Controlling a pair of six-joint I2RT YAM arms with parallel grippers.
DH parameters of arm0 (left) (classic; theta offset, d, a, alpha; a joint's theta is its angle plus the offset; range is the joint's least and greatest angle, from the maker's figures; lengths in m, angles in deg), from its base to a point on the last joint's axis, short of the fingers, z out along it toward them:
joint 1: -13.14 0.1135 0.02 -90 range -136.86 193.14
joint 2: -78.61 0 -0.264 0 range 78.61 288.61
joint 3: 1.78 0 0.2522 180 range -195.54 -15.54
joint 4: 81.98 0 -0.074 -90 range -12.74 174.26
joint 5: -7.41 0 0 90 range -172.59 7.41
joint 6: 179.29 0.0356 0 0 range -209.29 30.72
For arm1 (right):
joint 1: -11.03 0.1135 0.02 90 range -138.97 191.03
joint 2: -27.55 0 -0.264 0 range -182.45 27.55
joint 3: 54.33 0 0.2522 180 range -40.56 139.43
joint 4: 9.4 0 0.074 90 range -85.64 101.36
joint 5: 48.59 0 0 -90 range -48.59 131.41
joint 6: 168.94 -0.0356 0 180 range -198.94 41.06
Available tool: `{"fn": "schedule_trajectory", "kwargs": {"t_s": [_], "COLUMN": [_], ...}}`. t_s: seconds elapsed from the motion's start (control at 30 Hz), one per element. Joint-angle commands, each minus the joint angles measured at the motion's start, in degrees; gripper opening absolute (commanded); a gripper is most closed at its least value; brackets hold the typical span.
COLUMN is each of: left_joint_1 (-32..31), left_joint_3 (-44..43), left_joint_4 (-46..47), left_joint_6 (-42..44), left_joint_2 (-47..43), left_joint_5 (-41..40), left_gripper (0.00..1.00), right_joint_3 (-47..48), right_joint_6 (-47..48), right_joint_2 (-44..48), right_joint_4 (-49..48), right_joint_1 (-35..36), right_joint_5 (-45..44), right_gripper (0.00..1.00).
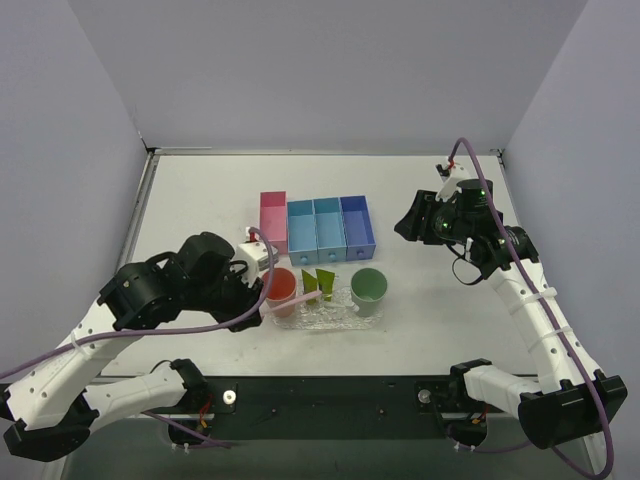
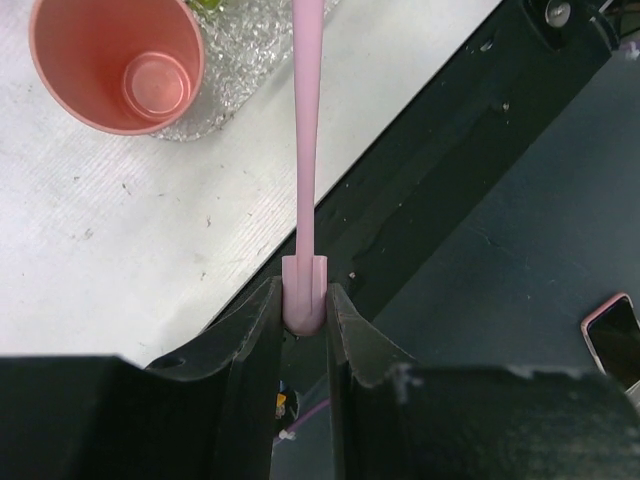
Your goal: Prepare toiletry sets of a toothbrush and toothpaste on the tray
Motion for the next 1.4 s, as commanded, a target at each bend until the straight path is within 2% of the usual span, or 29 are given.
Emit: {"fn": "schedule_trajectory", "kwargs": {"t_s": [0.0, 0.4, 1.37], "left_joint_1": [-1.0, -1.0, -1.0], "left_joint_3": [1.5, 4.1, 1.5], "left_joint_4": [-2.5, -0.3, 3.1], "left_joint_6": [0.7, -1.9, -2.6], "left_joint_2": [0.8, 3.5, 10.1], "left_joint_5": [-0.8, -6.5, -4.6], "left_gripper": [0.0, 0.0, 0.0], "right_joint_3": [-0.3, -1.0, -2.5], "right_joint_6": [-0.2, 0.2, 2.0], "right_joint_2": [0.8, 1.1, 2.0], "right_joint_4": [0.6, 0.8, 1.2], "right_joint_1": [-0.2, -0.2, -0.4], "right_joint_5": [-1.1, -1.5, -1.6], "right_gripper": [0.43, 0.43, 0.44]}}
